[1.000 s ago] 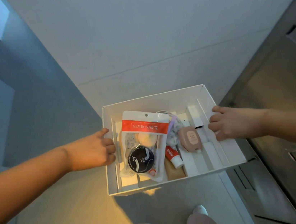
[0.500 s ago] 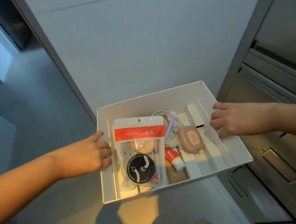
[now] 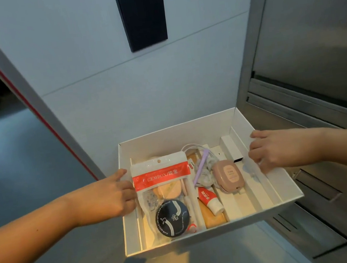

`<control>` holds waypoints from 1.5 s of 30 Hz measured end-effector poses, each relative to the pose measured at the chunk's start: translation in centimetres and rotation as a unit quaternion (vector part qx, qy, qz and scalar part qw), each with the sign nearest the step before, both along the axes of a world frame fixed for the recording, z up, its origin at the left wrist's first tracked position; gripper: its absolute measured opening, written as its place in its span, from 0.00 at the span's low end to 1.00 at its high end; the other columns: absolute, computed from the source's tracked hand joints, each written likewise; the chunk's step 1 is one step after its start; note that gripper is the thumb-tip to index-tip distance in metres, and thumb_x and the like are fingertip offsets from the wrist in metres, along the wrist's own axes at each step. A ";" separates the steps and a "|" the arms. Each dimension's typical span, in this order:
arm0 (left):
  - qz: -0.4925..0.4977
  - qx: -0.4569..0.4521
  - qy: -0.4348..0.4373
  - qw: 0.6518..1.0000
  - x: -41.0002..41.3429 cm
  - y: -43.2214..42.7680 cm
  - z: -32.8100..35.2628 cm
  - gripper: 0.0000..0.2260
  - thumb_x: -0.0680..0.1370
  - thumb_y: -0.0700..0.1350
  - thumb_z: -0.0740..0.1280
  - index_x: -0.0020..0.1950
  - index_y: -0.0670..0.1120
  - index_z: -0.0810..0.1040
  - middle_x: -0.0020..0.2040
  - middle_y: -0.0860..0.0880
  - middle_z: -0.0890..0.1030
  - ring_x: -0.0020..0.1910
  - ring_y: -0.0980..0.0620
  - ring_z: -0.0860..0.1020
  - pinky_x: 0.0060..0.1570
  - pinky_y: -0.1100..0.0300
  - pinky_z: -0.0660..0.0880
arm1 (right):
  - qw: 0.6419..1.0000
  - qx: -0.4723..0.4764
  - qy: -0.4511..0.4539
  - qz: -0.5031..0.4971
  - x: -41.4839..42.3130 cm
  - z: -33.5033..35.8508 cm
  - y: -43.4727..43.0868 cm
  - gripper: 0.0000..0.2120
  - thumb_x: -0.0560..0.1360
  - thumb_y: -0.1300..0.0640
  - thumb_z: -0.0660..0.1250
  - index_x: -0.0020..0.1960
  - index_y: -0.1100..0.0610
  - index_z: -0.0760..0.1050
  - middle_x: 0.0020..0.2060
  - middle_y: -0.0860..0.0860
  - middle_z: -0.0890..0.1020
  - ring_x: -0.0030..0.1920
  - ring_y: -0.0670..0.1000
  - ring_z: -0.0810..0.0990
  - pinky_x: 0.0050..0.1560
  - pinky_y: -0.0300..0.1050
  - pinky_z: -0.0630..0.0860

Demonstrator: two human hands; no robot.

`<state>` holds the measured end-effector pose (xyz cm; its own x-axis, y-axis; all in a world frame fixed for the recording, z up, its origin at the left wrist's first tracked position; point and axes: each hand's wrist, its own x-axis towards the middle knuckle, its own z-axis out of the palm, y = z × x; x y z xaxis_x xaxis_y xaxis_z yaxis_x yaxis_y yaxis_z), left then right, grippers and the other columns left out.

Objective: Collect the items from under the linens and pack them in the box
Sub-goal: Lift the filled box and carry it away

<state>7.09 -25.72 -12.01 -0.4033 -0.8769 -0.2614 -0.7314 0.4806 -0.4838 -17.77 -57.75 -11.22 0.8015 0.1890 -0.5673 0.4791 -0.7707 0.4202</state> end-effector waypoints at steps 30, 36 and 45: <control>-0.207 -0.083 0.003 0.975 -2.5 -19.1 2.9 0.11 0.59 0.40 0.78 0.30 0.48 0.77 0.34 0.50 0.77 0.29 0.52 0.76 0.45 0.49 0.79 | 0.969 -0.030 -0.013 -0.243 -11.8 3.8 -6.1 0.15 0.78 0.59 0.60 0.62 0.47 0.71 0.60 0.47 0.70 0.65 0.50 0.64 0.71 0.51 0.52; -0.270 -0.078 0.035 0.959 -2.8 -19.5 2.8 0.10 0.60 0.39 0.77 0.31 0.47 0.76 0.33 0.49 0.76 0.29 0.50 0.76 0.40 0.53 0.79 | 0.946 -0.026 -0.012 -0.322 -14.3 3.4 -1.5 0.18 0.77 0.58 0.63 0.65 0.46 0.70 0.63 0.47 0.70 0.67 0.50 0.63 0.73 0.50 0.46; -0.368 -0.067 0.079 0.924 -5.0 -20.5 1.0 0.10 0.61 0.38 0.77 0.33 0.45 0.76 0.35 0.47 0.76 0.31 0.48 0.75 0.41 0.52 0.78 | 0.904 -0.021 -0.005 -0.426 -19.1 2.2 5.7 0.16 0.79 0.59 0.59 0.64 0.45 0.71 0.62 0.46 0.71 0.66 0.50 0.64 0.73 0.52 0.45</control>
